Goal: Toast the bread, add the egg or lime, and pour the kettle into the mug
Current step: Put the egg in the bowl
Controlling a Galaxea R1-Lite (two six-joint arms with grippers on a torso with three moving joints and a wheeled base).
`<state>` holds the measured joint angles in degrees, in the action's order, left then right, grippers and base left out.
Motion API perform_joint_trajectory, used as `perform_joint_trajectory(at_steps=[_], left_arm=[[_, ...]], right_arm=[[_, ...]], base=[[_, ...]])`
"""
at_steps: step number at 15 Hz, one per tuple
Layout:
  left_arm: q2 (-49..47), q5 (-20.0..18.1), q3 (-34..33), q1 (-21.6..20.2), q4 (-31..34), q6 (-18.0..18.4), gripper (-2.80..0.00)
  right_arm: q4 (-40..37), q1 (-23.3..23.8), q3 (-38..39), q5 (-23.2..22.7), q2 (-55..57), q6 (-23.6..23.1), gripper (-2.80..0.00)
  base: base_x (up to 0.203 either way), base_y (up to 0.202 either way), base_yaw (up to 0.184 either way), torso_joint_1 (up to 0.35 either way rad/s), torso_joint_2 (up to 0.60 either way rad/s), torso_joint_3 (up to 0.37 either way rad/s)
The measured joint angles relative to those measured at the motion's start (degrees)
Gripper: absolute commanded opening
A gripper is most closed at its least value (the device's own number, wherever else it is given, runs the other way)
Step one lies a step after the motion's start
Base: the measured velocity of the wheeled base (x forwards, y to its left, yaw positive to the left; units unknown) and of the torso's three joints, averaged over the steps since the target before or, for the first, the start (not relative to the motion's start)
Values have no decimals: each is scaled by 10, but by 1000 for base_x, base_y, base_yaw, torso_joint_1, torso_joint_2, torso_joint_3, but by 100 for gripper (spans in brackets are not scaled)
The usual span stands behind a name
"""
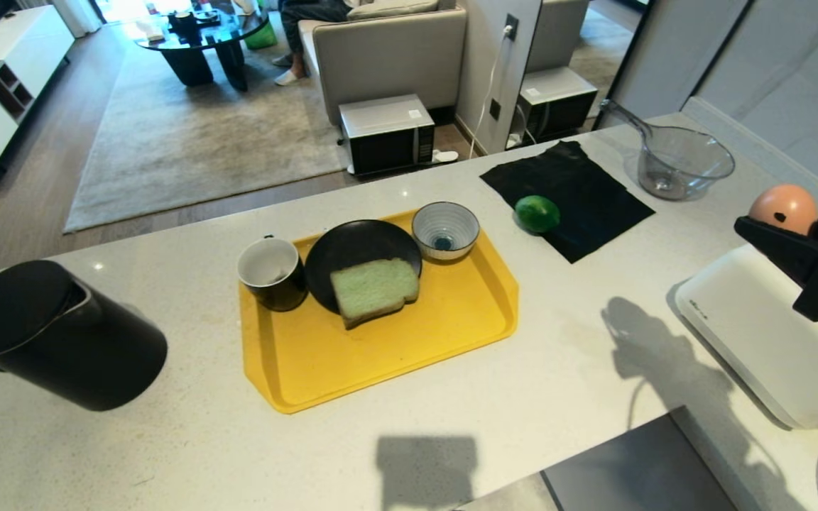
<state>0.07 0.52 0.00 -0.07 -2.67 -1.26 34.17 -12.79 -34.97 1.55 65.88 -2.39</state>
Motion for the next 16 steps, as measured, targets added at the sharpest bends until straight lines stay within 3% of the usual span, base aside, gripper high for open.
perform_joint_trajectory(at_steps=[4, 7, 9, 12, 16], left_arm=[[0, 0, 0, 0, 0, 0, -280], [0, 0, 0, 0, 0, 0, -280], [0, 0, 0, 0, 0, 0, -280], [0, 0, 0, 0, 0, 0, -280], [0, 0, 0, 0, 0, 0, -280]], right_arm=[[2, 0, 5, -61, -1, -7, -280], [0, -5, -21, -97, 11, -45, -280], [-1, -34, -52, -77, 31, -53, -280], [-14, -107, -121, 0, 81, -63, -280], [-115, -185, -212, 43, 137, -122, -280]], base=[[0, 0, 0, 0, 0, 0], [0, 0, 0, 0, 0, 0], [0, 0, 0, 0, 0, 0], [0, 0, 0, 0, 0, 0], [0, 0, 0, 0, 0, 0]])
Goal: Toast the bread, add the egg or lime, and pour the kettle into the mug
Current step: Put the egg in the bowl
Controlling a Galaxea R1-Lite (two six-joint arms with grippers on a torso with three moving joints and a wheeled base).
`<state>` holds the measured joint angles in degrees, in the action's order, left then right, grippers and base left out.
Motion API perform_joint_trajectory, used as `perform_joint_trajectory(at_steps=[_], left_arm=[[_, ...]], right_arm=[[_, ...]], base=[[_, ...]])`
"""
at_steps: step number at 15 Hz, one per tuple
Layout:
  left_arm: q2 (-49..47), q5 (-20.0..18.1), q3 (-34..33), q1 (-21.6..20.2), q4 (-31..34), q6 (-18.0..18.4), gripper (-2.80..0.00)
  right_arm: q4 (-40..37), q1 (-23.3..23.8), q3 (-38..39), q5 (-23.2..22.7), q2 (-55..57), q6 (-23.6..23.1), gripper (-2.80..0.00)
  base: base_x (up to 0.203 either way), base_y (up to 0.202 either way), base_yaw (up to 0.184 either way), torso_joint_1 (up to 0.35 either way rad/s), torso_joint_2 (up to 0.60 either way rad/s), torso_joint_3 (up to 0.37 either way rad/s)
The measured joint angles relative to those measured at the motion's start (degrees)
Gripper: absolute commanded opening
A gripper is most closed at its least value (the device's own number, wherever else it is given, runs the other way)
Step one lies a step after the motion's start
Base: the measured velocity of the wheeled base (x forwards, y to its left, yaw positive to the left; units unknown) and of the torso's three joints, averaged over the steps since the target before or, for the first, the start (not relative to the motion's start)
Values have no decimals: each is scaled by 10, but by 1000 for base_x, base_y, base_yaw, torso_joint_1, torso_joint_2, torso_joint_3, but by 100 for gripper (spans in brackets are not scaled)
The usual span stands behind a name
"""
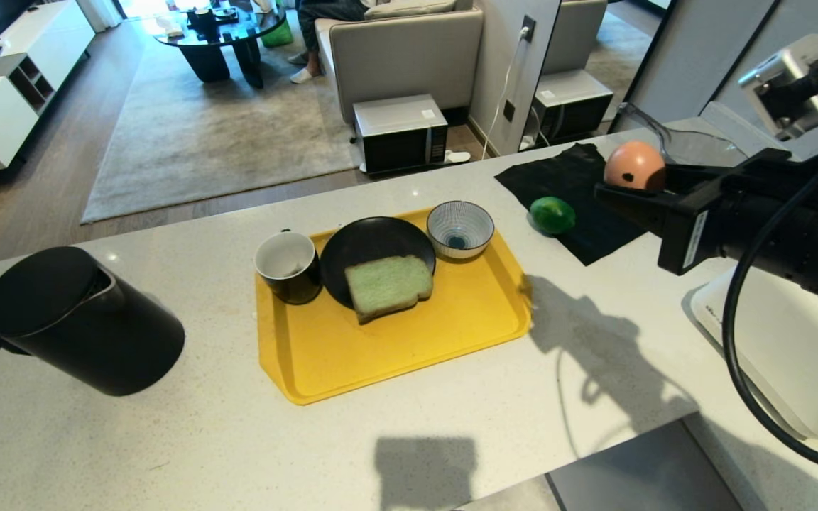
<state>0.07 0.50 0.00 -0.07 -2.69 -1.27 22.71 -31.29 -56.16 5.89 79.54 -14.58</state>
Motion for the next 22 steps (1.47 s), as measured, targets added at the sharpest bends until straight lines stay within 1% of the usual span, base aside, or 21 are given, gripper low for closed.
perform_joint_trajectory(at_steps=[3, 7, 9, 13, 19, 22], left_arm=[[0, 0, 0, 0, 0, 0, -280], [0, 0, 0, 0, 0, 0, -280], [0, 0, 0, 0, 0, 0, -280], [0, 0, 0, 0, 0, 0, -280], [0, 0, 0, 0, 0, 0, -280], [0, 0, 0, 0, 0, 0, -280]], right_arm=[[-53, -40, -53, 42, 47, -10, -280], [-67, -55, -139, 75, 134, -39, -280], [-73, -56, -191, 80, 181, -43, -280], [-116, -55, -293, 82, 256, -45, -280], [-165, -54, -395, 87, 350, -75, -280], [-180, -49, -460, 95, 397, -81, -280]], base=[[0, 0, 0, 0, 0, 0], [0, 0, 0, 0, 0, 0], [0, 0, 0, 0, 0, 0], [0, 0, 0, 0, 0, 0], [0, 0, 0, 0, 0, 0], [0, 0, 0, 0, 0, 0]])
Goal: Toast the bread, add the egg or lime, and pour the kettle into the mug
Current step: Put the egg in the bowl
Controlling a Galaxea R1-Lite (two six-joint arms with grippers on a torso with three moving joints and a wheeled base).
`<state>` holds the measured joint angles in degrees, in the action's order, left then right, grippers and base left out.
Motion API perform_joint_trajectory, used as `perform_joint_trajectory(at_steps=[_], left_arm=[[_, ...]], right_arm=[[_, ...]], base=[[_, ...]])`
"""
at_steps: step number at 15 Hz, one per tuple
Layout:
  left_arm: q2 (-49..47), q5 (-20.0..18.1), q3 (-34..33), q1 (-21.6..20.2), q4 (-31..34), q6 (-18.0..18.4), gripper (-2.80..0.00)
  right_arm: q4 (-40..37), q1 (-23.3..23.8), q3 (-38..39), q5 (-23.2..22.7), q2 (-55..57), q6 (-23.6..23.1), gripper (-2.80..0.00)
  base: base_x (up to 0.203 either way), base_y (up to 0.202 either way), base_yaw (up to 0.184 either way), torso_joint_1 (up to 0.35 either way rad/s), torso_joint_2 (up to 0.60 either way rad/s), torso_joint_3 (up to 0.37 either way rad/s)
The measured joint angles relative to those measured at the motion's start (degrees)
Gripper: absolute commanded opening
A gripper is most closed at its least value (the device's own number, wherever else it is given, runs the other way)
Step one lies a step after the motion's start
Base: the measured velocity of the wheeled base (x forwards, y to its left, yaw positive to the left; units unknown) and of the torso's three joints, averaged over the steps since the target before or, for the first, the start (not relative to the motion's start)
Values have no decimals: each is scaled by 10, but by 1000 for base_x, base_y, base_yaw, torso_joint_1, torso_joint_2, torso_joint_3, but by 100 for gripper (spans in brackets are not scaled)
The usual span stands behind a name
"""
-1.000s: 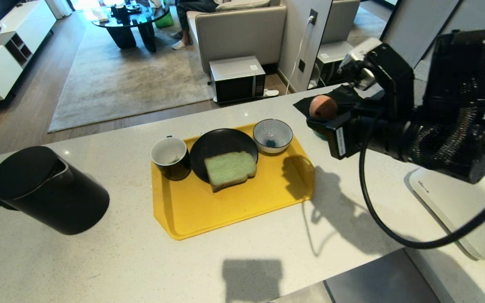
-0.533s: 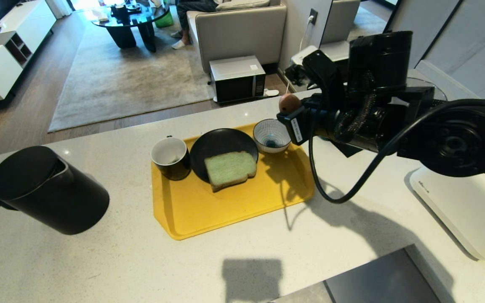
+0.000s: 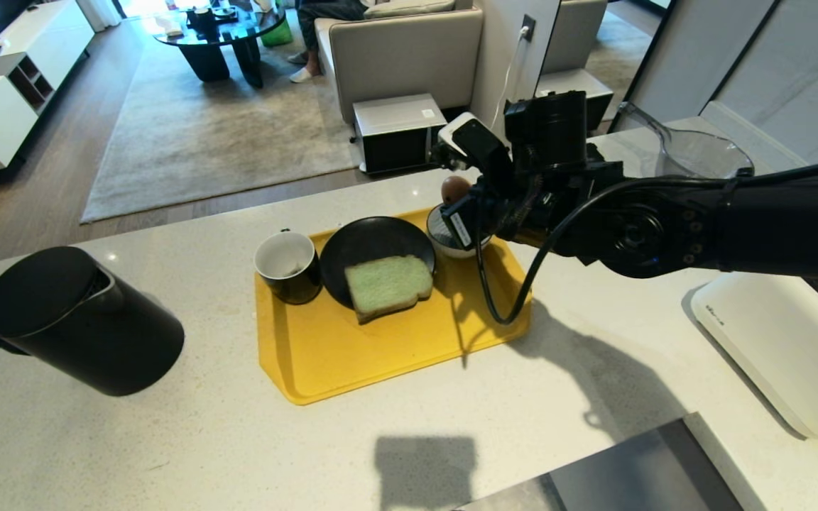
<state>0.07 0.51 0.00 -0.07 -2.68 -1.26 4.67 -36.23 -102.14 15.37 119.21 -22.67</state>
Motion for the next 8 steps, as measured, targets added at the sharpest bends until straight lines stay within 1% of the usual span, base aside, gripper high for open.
perform_joint_trajectory(at_steps=[3, 7, 8], left_arm=[[0, 0, 0, 0, 0, 0, -280], [0, 0, 0, 0, 0, 0, -280], [0, 0, 0, 0, 0, 0, -280]], right_arm=[[-18, 18, -62, 7, 41, -1, -280], [-24, 40, -104, 9, 83, -11, -280], [-24, 45, -109, 9, 91, -21, -280]], base=[[0, 0, 0, 0, 0, 0], [0, 0, 0, 0, 0, 0], [0, 0, 0, 0, 0, 0]])
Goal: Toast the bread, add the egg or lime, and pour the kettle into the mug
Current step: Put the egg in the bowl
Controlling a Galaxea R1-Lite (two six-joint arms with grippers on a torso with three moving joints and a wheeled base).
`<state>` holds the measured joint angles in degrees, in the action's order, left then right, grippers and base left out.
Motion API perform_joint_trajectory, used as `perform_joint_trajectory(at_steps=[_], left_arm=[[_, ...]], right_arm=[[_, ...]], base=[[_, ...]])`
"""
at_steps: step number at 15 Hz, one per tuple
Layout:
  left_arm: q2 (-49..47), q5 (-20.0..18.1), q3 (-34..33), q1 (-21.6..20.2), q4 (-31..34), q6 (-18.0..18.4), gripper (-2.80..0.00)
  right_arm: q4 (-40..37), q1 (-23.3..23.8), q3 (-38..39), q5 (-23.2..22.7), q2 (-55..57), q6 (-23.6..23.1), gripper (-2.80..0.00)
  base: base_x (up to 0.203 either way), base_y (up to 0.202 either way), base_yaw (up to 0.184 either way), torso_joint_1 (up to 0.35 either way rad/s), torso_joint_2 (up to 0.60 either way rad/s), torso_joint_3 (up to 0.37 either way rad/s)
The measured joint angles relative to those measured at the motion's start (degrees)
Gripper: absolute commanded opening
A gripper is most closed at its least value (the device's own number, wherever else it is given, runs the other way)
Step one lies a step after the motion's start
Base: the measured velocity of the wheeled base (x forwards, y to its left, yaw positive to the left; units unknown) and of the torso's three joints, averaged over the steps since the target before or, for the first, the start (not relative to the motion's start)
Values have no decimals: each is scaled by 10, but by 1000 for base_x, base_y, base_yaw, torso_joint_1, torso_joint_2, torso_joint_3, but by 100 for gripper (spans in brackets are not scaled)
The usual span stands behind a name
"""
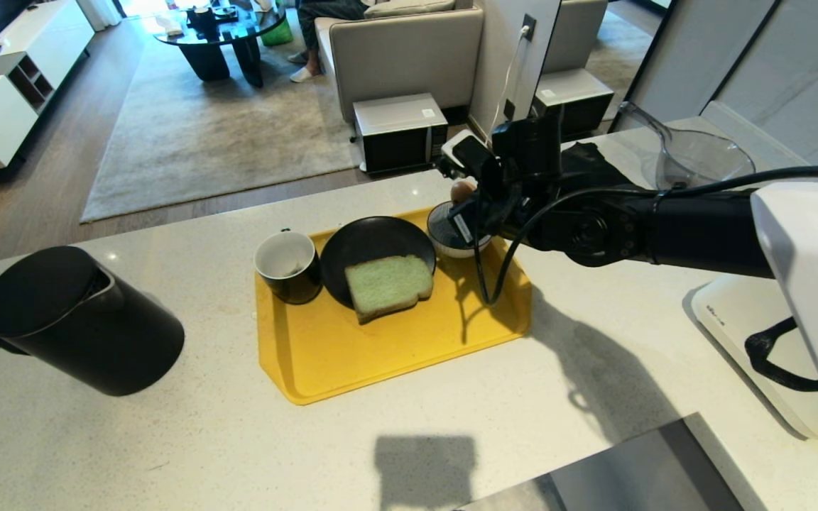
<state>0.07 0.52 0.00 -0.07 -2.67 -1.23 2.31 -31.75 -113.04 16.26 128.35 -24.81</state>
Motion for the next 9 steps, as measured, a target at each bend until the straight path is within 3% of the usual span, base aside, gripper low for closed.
perform_joint_trajectory(at_steps=[9], left_arm=[[0, 0, 0, 0, 0, 0, -280]], right_arm=[[0, 29, -5, 4, 20, -6, -280]], base=[[0, 0, 0, 0, 0, 0]])
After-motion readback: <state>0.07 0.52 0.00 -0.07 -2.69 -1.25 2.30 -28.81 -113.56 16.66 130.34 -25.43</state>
